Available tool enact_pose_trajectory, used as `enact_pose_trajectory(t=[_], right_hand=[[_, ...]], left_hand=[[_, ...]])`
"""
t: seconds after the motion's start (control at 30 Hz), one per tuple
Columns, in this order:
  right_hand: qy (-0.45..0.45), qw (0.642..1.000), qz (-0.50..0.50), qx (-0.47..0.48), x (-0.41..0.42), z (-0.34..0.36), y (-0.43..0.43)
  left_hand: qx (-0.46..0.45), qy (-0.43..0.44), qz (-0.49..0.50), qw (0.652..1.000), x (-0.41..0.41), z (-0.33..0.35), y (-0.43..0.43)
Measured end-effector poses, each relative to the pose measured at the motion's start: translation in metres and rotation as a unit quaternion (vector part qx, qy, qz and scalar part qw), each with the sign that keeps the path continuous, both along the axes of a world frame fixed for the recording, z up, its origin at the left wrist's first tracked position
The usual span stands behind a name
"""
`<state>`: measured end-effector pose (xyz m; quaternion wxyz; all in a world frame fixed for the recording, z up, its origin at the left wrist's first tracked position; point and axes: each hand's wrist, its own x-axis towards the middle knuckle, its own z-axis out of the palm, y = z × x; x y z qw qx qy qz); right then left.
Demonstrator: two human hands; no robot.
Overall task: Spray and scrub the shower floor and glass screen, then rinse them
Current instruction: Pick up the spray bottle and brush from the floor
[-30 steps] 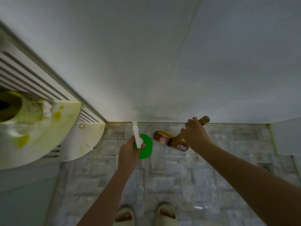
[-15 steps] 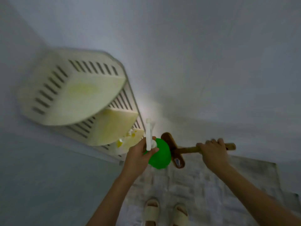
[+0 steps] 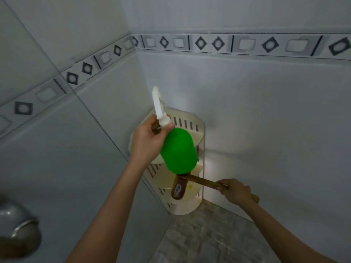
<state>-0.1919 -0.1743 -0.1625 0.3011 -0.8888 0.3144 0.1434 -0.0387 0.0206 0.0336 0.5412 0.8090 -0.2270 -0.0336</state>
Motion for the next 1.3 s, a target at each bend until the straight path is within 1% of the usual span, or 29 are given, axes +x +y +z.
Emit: enact_pose_trajectory(t=[0.13, 0.23, 0.33, 0.43, 0.53, 0.63, 0.77, 0.9, 1.0, 1.17, 1.3], right_hand=[[0.006, 0.999, -0.013, 0.051, 0.046, -0.030, 0.009], [0.009, 0.999, -0.010, 0.050, 0.072, -0.050, 0.013], [0.005, 0.999, 0.004, 0.046, 0.099, -0.073, 0.013], [-0.011, 0.997, 0.005, 0.075, 0.118, -0.087, 0.012], [-0.009, 0.998, 0.007, 0.062, 0.132, -0.093, 0.012], [0.000, 0.997, -0.001, 0.072, 0.141, -0.109, 0.007], [0.000, 0.996, 0.004, 0.092, 0.144, -0.135, 0.002], [0.011, 0.996, 0.017, 0.089, 0.142, -0.149, 0.008], [0.008, 0.997, 0.007, 0.072, 0.139, -0.157, 0.015], [0.012, 1.000, -0.027, 0.004, 0.138, -0.164, 0.031], [0.026, 0.998, 0.001, -0.059, 0.140, -0.165, 0.036]], left_hand=[[0.021, -0.044, 0.046, 0.998, 0.035, 0.009, -0.009], [0.049, -0.057, 0.075, 0.994, 0.062, 0.002, -0.018], [0.072, -0.065, 0.078, 0.992, 0.083, -0.009, -0.027], [0.087, -0.069, 0.080, 0.991, 0.098, -0.020, -0.033], [0.095, -0.073, 0.076, 0.990, 0.109, -0.028, -0.037], [0.106, -0.081, 0.074, 0.988, 0.117, -0.032, -0.041], [0.088, -0.088, 0.072, 0.990, 0.120, -0.037, -0.042], [0.061, -0.069, 0.064, 0.994, 0.121, -0.043, -0.043], [0.063, -0.076, 0.067, 0.993, 0.128, -0.048, -0.044], [0.059, -0.083, 0.091, 0.991, 0.132, -0.054, -0.044], [0.033, -0.082, 0.092, 0.992, 0.130, -0.056, -0.044]])
